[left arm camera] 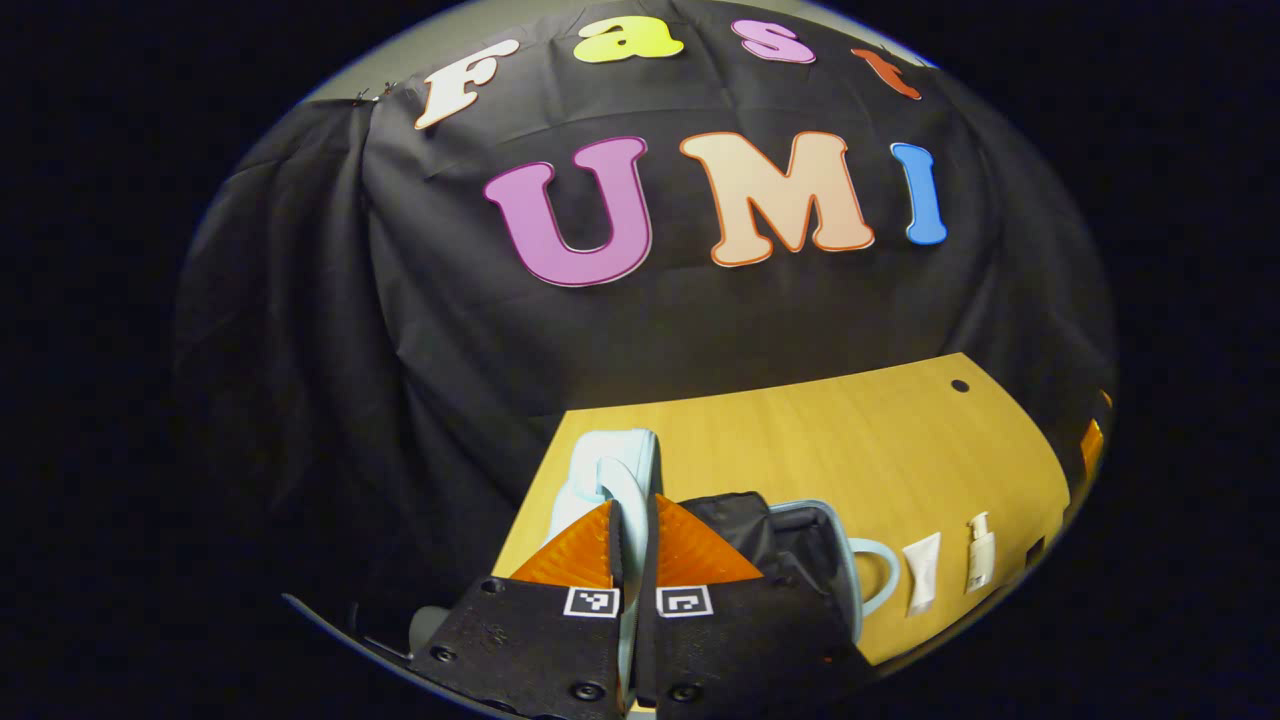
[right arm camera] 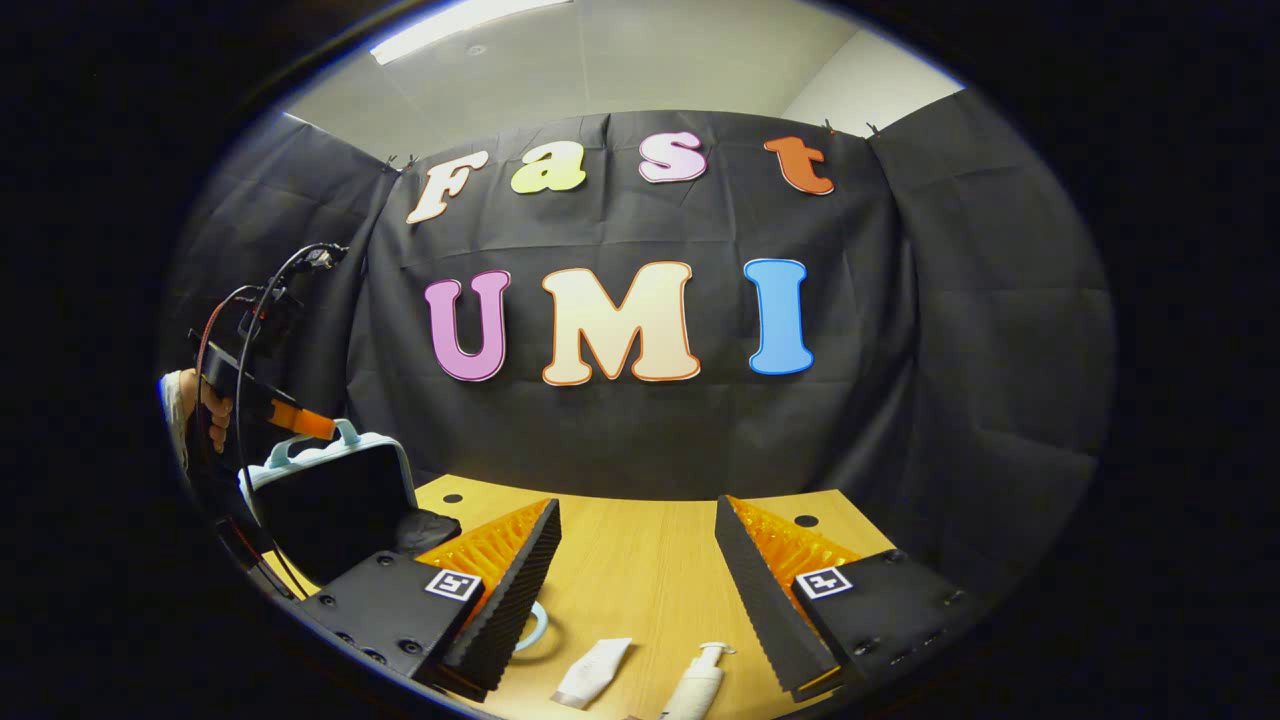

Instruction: First open the suitcase, pack the skin care products into it, and then close the suitcase.

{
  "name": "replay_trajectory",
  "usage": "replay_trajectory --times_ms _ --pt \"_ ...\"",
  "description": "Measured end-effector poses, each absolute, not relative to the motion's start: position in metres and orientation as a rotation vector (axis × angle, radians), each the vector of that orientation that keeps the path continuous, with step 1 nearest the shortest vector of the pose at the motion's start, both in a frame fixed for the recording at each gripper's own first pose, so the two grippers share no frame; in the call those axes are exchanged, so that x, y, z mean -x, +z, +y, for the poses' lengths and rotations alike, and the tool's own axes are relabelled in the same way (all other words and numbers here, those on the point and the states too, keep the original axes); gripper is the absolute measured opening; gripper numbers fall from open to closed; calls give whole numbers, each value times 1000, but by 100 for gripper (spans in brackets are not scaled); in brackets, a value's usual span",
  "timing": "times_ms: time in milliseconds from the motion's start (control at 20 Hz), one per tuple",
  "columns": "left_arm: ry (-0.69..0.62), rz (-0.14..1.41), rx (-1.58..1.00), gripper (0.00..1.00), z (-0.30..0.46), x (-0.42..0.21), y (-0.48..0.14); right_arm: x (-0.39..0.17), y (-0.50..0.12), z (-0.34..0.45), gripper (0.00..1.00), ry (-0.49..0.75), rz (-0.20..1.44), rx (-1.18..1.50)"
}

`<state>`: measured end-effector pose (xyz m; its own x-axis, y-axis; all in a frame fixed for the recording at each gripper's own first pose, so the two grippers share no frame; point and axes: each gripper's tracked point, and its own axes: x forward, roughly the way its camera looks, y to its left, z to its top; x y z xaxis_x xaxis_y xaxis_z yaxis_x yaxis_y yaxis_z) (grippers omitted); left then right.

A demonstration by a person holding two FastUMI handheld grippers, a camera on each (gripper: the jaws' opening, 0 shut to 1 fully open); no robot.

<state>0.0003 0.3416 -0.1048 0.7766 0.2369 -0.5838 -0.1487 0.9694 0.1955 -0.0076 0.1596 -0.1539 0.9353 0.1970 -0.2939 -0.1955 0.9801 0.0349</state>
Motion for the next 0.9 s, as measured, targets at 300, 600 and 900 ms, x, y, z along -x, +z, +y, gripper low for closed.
replay_trajectory --times_ms 300,600,900 --pt "316 673 -147 0 444 4 -120 11 -159 193 98 194 305 1" --pt "418 755 -71 0 529 17 -171 13 -165 217 98 204 328 45" --pt "466 858 -37 0 568 21 -246 12 -181 225 98 194 387 74"
